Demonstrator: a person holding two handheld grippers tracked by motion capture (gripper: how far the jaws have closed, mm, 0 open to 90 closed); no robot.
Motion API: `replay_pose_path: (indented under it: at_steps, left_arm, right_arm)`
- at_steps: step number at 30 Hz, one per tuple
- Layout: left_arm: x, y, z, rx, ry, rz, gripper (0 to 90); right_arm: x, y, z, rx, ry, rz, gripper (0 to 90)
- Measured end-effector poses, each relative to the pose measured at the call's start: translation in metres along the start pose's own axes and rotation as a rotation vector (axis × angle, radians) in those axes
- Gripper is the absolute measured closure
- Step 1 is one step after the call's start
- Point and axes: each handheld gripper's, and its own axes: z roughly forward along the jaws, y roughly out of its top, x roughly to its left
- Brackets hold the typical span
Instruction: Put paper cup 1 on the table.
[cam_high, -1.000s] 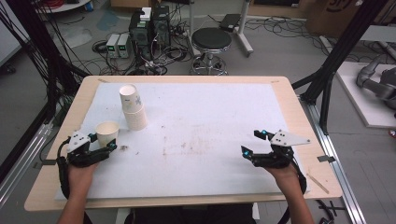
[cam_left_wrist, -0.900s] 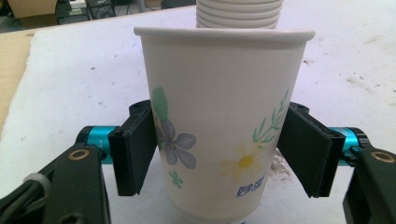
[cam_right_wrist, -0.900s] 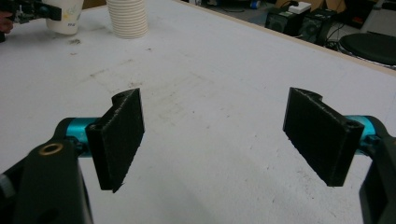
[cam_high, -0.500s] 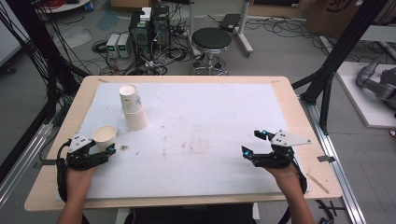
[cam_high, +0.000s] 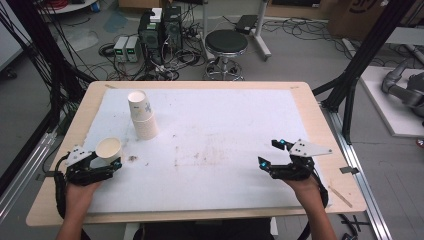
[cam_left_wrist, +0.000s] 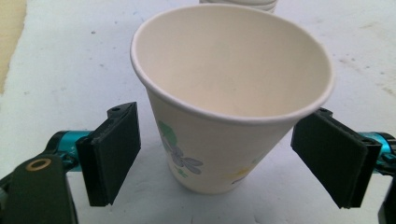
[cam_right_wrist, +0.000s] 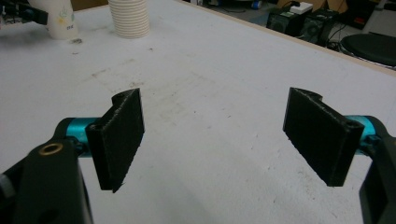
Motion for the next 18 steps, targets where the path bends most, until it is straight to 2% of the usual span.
replay_pose_path:
  at_steps: [2, 8, 13, 15, 18]
  left_arm:
    - [-0.001, 0.0, -0.003, -0.014, -0.002, 0.011, 16.0]
    - [-0.005, 0.003, -0.021, -0.085, -0.01, -0.006, 14.9]
    - [-0.011, 0.012, -0.037, -0.184, 0.013, -0.003, 14.8]
    - [-0.015, 0.017, -0.04, -0.225, 0.001, -0.011, 15.0]
    - [-0.023, 0.024, -0.04, -0.263, -0.045, 0.009, 15.0]
  right_arm:
    - [0.0, 0.0, 0.0, 0.0, 0.0, -0.001, 21.1]
    - [0.0, 0.0, -0.001, 0.001, -0.003, 0.0, 21.1]
    - [-0.001, 0.0, -0.003, -0.004, -0.007, 0.002, 21.1]
    - [0.0, 0.0, -0.004, -0.004, -0.01, 0.003, 21.1]
    - [-0.001, 0.0, -0.004, -0.002, -0.016, 0.0, 21.1]
